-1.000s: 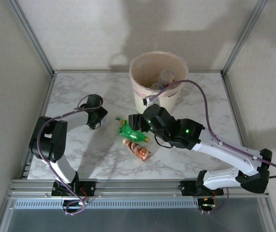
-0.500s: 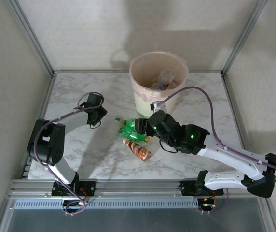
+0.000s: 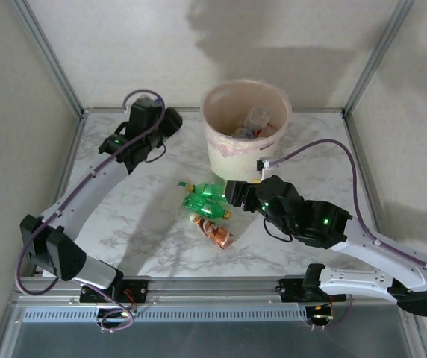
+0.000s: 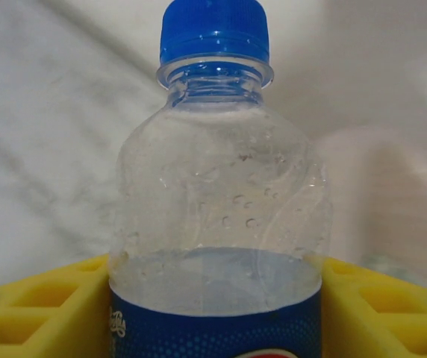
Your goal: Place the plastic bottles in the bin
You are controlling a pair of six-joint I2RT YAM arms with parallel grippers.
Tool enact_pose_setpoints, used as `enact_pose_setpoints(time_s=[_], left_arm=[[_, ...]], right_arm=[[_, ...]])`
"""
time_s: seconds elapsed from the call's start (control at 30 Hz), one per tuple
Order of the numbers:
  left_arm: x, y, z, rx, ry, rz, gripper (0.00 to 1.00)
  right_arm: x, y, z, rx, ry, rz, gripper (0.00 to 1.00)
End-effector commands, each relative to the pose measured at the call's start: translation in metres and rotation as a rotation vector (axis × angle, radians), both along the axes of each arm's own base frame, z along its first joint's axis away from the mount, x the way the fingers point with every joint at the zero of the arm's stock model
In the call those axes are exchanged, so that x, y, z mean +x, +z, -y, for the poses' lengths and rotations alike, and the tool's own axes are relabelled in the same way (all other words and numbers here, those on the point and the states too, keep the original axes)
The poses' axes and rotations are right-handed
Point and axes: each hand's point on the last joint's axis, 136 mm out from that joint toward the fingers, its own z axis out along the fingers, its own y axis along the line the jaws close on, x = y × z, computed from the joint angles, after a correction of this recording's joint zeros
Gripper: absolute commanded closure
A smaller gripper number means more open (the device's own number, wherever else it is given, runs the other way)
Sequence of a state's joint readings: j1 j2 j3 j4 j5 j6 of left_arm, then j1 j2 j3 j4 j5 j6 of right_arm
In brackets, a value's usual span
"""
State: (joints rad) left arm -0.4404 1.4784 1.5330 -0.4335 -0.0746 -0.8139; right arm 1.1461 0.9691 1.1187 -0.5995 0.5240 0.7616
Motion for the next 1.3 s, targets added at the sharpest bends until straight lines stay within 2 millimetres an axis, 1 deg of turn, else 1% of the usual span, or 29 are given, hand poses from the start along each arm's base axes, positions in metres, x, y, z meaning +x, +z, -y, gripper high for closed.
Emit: enact_pose_setpoints(time_s=[0.0, 0.03, 0.1, 0.17, 0.27, 0.33, 0.4, 0.47, 0.53, 0.63, 0.77, 0.83, 0.9, 1.0, 1.1, 1.2, 1.27], left_arm=[[-0.005, 0.051, 0.006, 0.061, -0.014, 0.076, 0.41], [-0.003, 0.062, 0.013, 0.055, -0.03, 0.097, 0.41], [0.001, 0.081, 0.035, 0.047, -0.076, 0.141, 0.41], [0.006, 0.09, 0.058, 0.046, -0.121, 0.166, 0.41], [0.016, 0.094, 0.095, 0.04, -0.192, 0.181, 0.41], [0.024, 0.093, 0.116, 0.05, -0.226, 0.193, 0.41], [0.035, 0.086, 0.133, 0.055, -0.257, 0.187, 0.41], [0.047, 0.076, 0.146, 0.065, -0.278, 0.172, 0.41], [0.056, 0.066, 0.152, 0.082, -0.282, 0.152, 0.41], [0.062, 0.054, 0.155, 0.105, -0.277, 0.132, 0.4], [0.063, 0.043, 0.154, 0.126, -0.273, 0.11, 0.36], [0.062, 0.039, 0.153, 0.136, -0.269, 0.097, 0.32], [0.061, 0.038, 0.149, 0.145, -0.259, 0.096, 0.28], [0.056, 0.046, 0.143, 0.152, -0.245, 0.107, 0.23], [0.05, 0.063, 0.134, 0.154, -0.227, 0.135, 0.22], [0.04, 0.081, 0.122, 0.152, -0.206, 0.16, 0.21], [0.03, 0.094, 0.11, 0.152, -0.184, 0.18, 0.21]], right_arm=[[-0.006, -0.002, 0.013, 0.028, -0.022, -0.003, 0.23], [-0.007, -0.002, 0.014, 0.04, -0.018, -0.003, 0.23], [-0.01, -0.004, 0.018, 0.062, -0.015, -0.006, 0.23], [-0.013, -0.008, 0.021, 0.067, -0.013, -0.017, 0.23], [-0.015, -0.018, 0.022, 0.062, -0.015, -0.043, 0.24], [-0.016, -0.023, 0.024, 0.065, -0.02, -0.056, 0.24], [-0.017, -0.028, 0.026, 0.071, -0.024, -0.064, 0.24], [-0.019, -0.03, 0.029, 0.079, -0.028, -0.071, 0.24], [-0.02, -0.032, 0.032, 0.083, -0.034, -0.078, 0.24], [-0.022, -0.033, 0.038, 0.087, -0.046, -0.083, 0.24], [-0.023, -0.032, 0.043, 0.086, -0.052, -0.082, 0.24], [-0.022, -0.032, 0.044, 0.082, -0.054, -0.08, 0.24], [-0.022, -0.031, 0.044, 0.076, -0.059, -0.078, 0.24], [-0.021, -0.031, 0.045, 0.068, -0.064, -0.077, 0.23], [-0.022, -0.036, 0.043, 0.045, -0.055, -0.085, 0.22], [-0.022, -0.049, 0.032, -0.012, -0.024, -0.111, 0.2], [-0.022, -0.061, 0.021, -0.056, 0.006, -0.136, 0.17]])
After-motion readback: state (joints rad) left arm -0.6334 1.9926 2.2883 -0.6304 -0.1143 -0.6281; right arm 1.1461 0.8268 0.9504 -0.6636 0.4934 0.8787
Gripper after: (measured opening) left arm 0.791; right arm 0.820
